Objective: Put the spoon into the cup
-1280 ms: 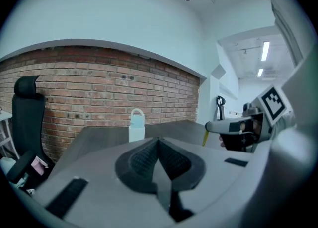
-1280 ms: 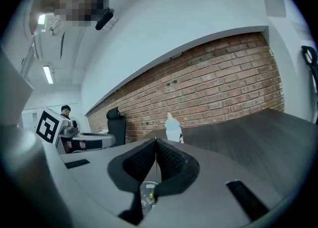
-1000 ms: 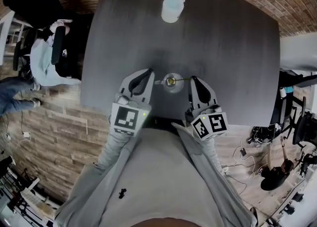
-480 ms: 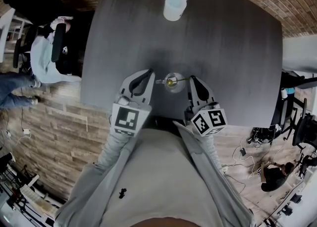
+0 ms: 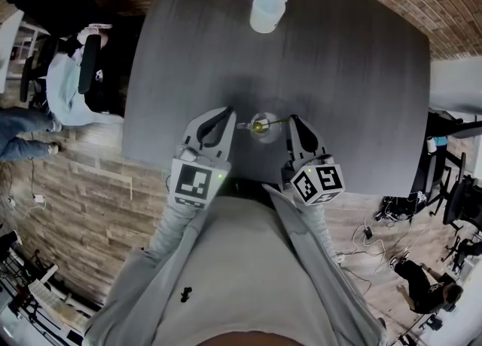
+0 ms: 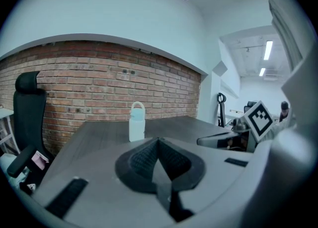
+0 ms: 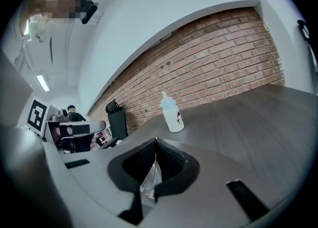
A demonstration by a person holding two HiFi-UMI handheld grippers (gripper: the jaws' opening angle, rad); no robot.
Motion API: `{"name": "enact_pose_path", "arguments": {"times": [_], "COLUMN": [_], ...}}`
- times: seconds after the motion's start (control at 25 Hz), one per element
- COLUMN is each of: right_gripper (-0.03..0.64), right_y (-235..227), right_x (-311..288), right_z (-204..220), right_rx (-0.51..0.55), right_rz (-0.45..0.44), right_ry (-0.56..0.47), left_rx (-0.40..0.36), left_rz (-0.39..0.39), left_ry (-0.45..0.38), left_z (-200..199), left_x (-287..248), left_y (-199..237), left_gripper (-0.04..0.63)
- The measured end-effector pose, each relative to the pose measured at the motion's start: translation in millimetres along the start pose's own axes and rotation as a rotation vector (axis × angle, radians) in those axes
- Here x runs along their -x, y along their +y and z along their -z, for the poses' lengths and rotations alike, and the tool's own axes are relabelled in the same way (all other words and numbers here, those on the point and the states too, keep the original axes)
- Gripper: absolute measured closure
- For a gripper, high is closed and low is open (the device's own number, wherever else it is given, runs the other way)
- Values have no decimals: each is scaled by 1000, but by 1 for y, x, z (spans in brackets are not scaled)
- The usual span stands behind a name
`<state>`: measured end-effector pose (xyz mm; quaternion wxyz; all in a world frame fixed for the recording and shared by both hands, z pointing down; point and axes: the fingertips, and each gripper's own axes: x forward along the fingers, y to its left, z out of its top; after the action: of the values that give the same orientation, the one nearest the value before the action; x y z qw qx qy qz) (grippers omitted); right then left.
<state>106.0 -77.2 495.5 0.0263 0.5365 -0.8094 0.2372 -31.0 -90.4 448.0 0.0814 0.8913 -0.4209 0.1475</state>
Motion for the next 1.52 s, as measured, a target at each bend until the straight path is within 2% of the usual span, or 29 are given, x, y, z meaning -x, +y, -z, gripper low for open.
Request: {"name": "enact_pose_path", "arguments": {"times": [0.28, 0.64, 0.68, 0.76, 0.8, 1.52], "right_gripper": [597, 594, 584, 522, 522, 517], "right_y": [1, 0, 0, -1, -1, -3], "right_x": [-3, -6, -7, -9, -9, -11], "right_z": [4, 10, 11, 12, 12, -8], "right_rx": [44, 46, 45, 40, 40, 87], "right_rz": [-4, -8, -9, -13, -14, -13], "right_ry": [31, 72, 77, 88, 92, 66], "left_rx": [-5, -7, -7, -6, -5, -19], "left_rz": [11, 10, 9, 8, 7, 6], "left_ry": [-5, -11, -12, -14, -15, -42], "left_z": [-2, -5, -5, -6, -7, -20], "left_x": [-1, -3, -4, -5, -6, -7], "left_y": [-1, 0, 0, 0, 0, 6], "left_gripper": [576, 577, 576, 577, 577, 576]}}
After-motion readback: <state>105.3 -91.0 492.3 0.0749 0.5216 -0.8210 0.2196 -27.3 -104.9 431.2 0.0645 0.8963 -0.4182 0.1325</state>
